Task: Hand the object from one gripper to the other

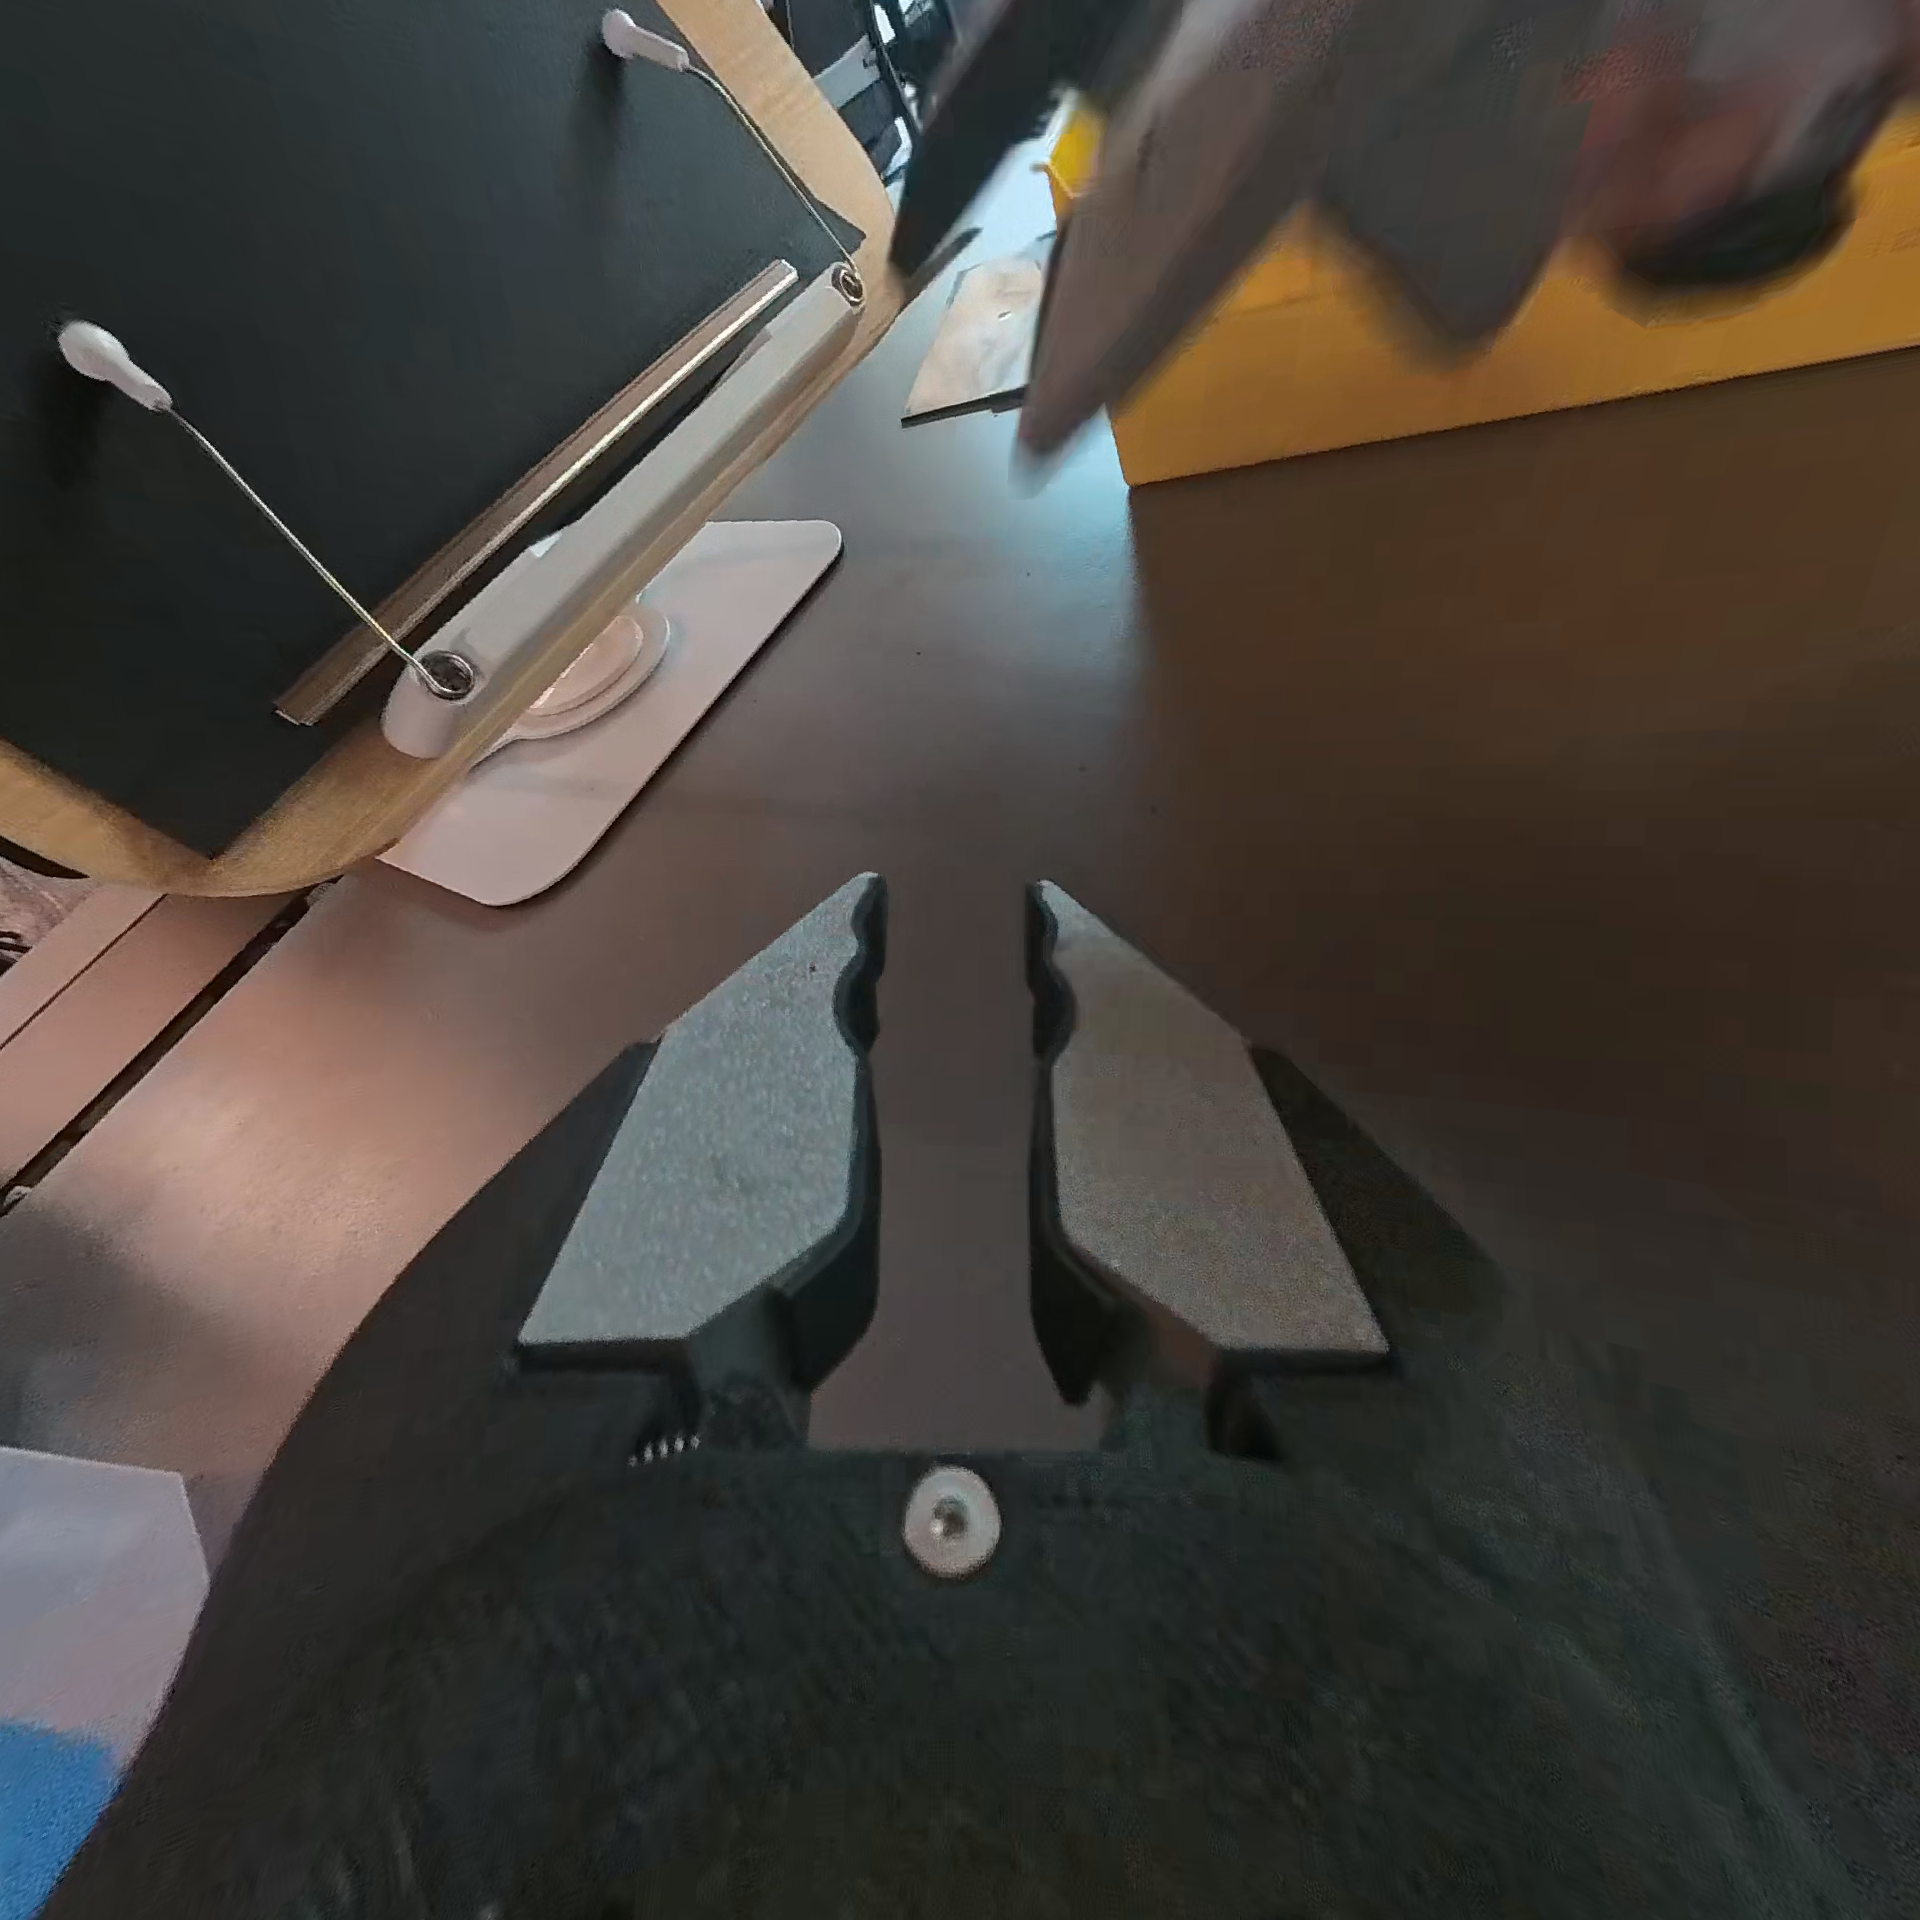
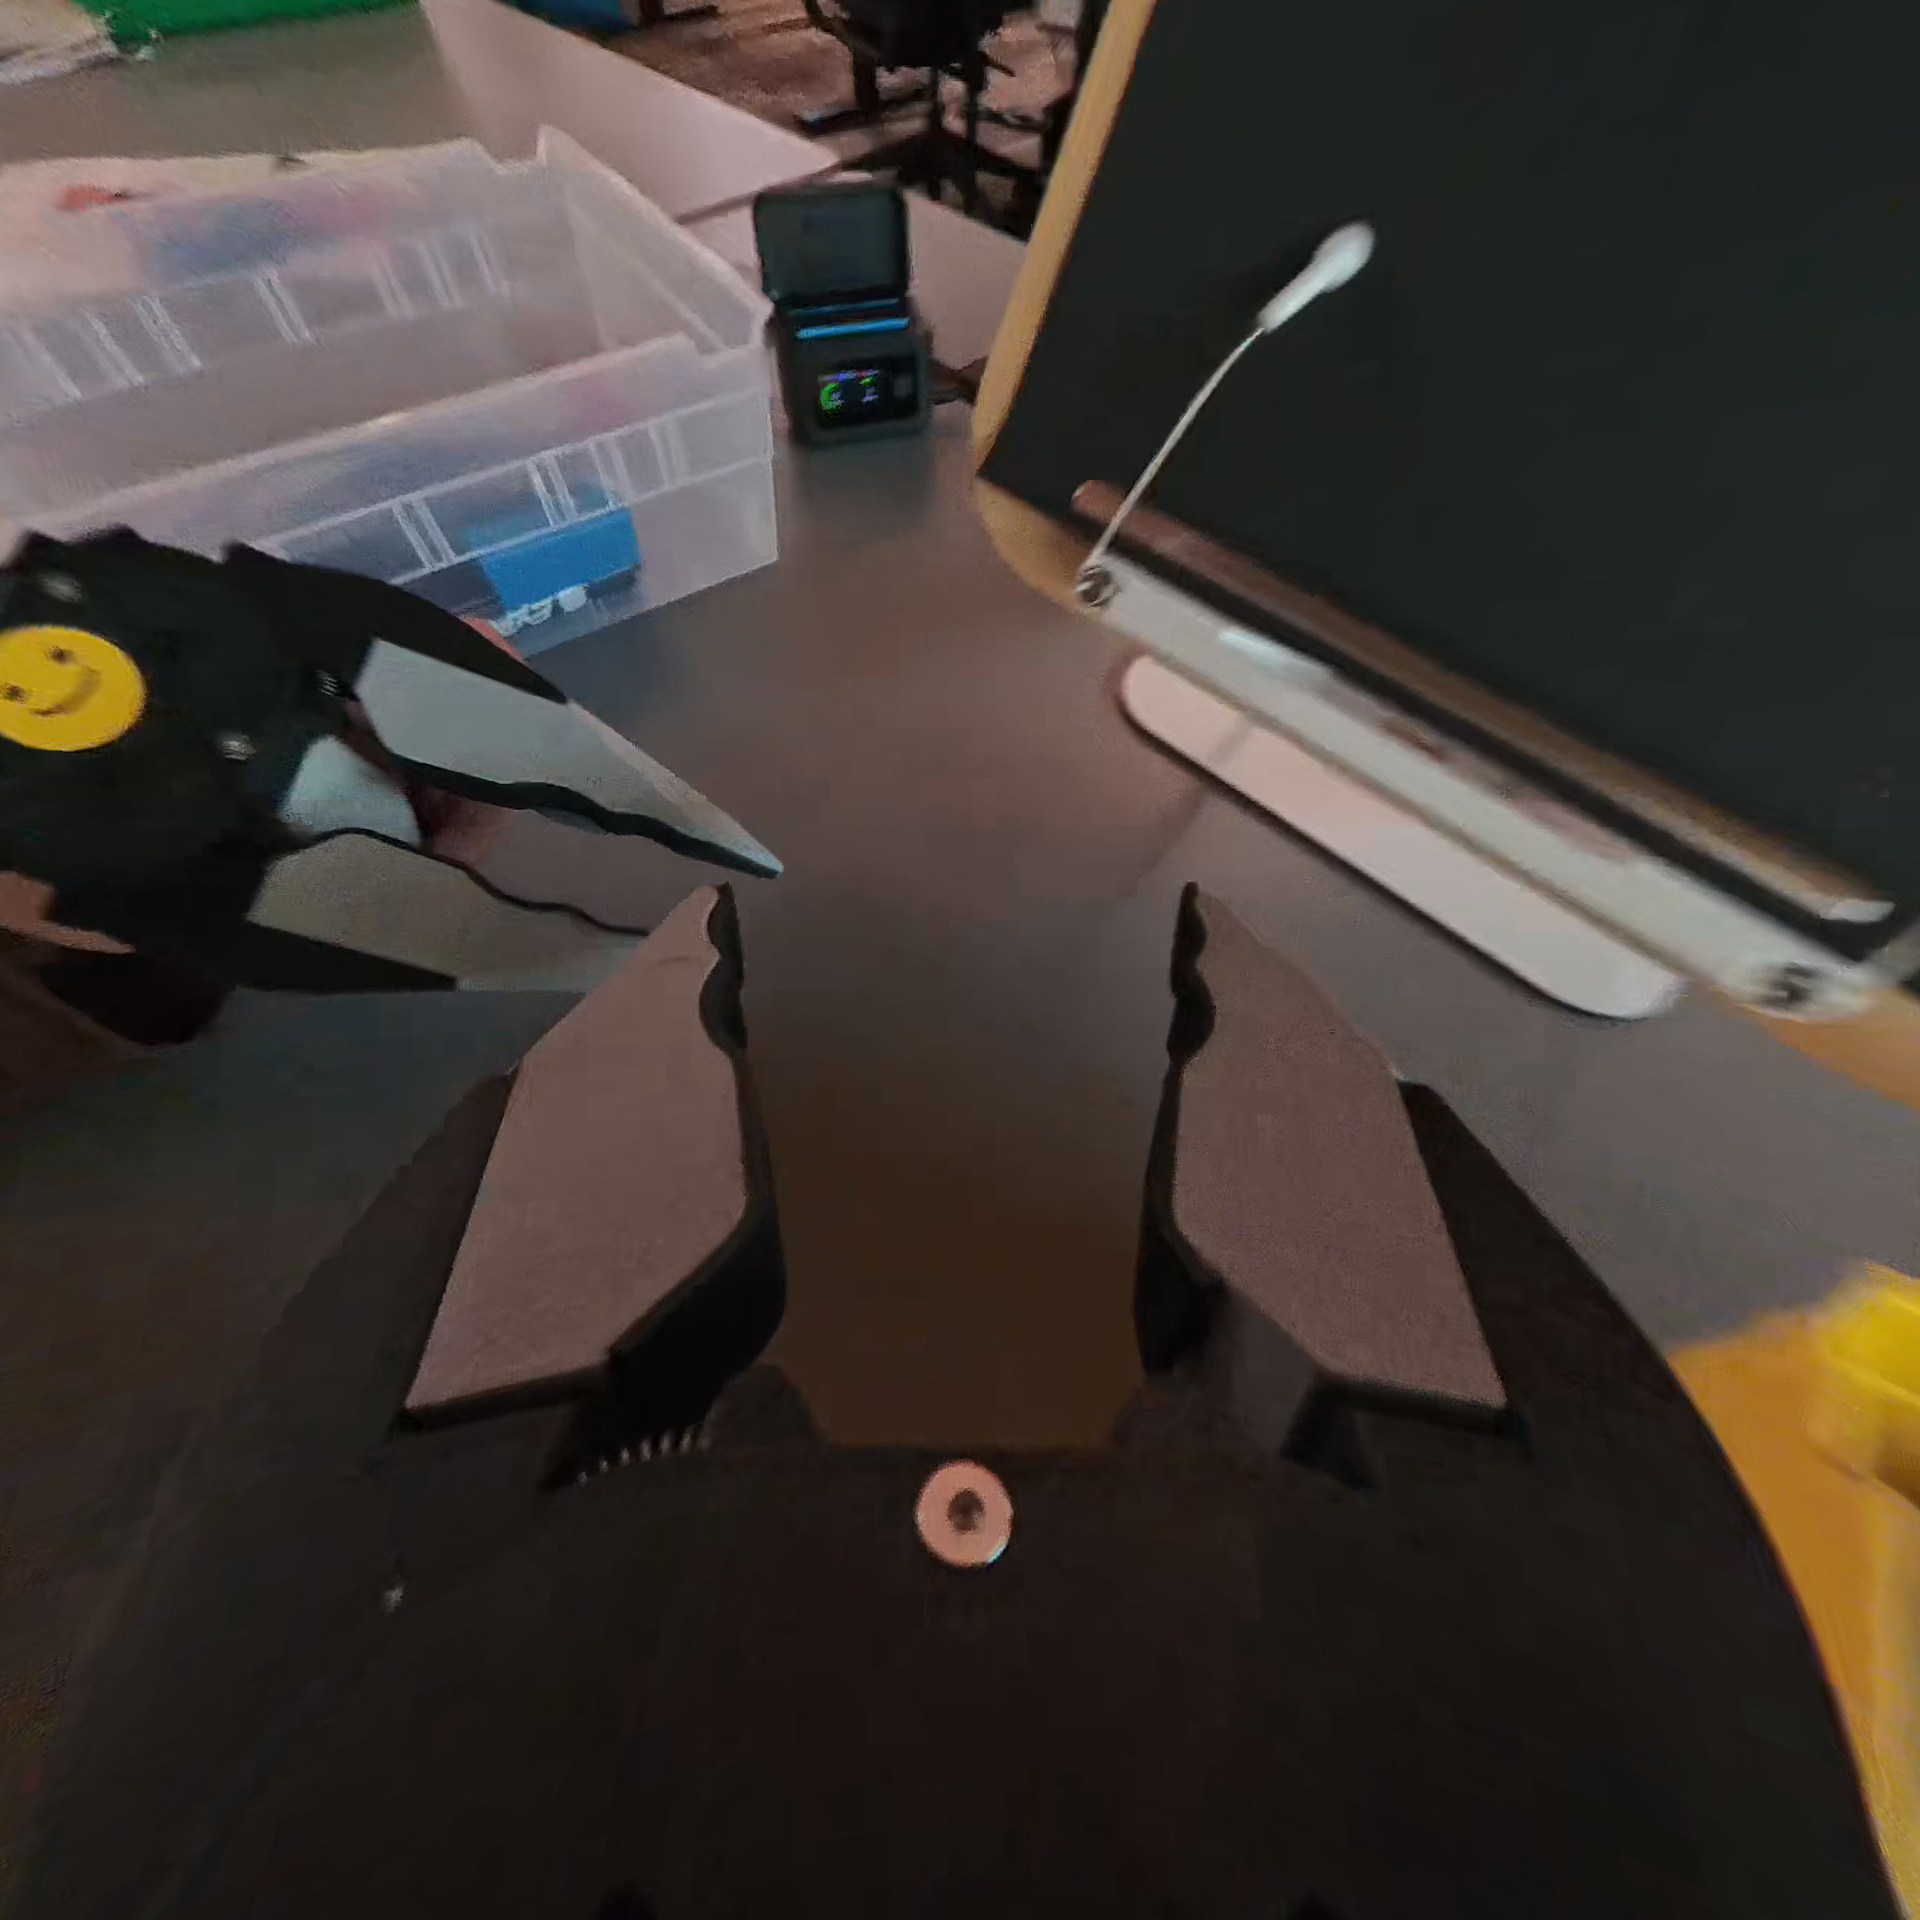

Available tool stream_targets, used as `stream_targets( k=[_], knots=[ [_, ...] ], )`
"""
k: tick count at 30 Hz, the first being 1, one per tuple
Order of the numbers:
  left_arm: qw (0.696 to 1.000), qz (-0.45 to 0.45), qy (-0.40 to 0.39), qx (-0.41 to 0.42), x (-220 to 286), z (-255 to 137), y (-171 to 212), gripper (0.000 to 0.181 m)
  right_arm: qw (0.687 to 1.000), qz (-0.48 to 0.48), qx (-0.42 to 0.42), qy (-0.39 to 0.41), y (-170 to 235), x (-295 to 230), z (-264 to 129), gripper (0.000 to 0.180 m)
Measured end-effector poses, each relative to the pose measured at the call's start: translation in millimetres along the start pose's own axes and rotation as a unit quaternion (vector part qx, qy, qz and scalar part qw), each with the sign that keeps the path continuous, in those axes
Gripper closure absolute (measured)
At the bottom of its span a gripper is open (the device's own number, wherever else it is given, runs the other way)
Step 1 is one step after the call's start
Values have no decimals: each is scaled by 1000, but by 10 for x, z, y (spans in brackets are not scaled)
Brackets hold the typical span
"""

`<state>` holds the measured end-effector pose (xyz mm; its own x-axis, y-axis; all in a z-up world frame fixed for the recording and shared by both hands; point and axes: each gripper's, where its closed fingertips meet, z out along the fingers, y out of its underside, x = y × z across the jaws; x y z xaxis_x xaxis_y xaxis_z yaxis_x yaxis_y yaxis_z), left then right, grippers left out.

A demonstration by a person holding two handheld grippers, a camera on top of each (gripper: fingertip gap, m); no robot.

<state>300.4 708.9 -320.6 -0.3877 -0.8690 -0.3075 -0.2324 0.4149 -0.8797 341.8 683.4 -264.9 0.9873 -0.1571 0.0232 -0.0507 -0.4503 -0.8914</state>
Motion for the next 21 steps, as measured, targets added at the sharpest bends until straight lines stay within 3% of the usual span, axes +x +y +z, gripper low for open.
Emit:
stream_targets(
  k=[1,5,6,11,13,16,19,21],
  knots=[
    [1000,2,-1,1,-1,-5,-7,158,1000,6,7,-16,94,-52,193,102],
    [1000,2,-3,-5,-8,-9,5,158,1000,11,-14,-25,475,-50,682,113],
    [1000,1,-4,-10,-13,-7,13,158,999,6,-27,-45,474,-107,717,102],
    [999,-24,-22,-13,-83,-155,-96,147,999,-9,-23,-36,485,-108,731,106],
    [998,-56,-21,30,-130,-391,-312,143,999,-2,-18,-37,472,-99,722,106],
    [991,-102,-51,78,-392,-896,-558,162,998,8,-14,-53,463,-114,710,106],
    [984,-132,-88,79,-834,-1361,-603,153,997,7,-19,-71,476,-158,714,106],
    [982,-162,-93,38,-1191,-1556,-439,160,997,-1,-24,-72,490,-180,723,106]
  ],
)
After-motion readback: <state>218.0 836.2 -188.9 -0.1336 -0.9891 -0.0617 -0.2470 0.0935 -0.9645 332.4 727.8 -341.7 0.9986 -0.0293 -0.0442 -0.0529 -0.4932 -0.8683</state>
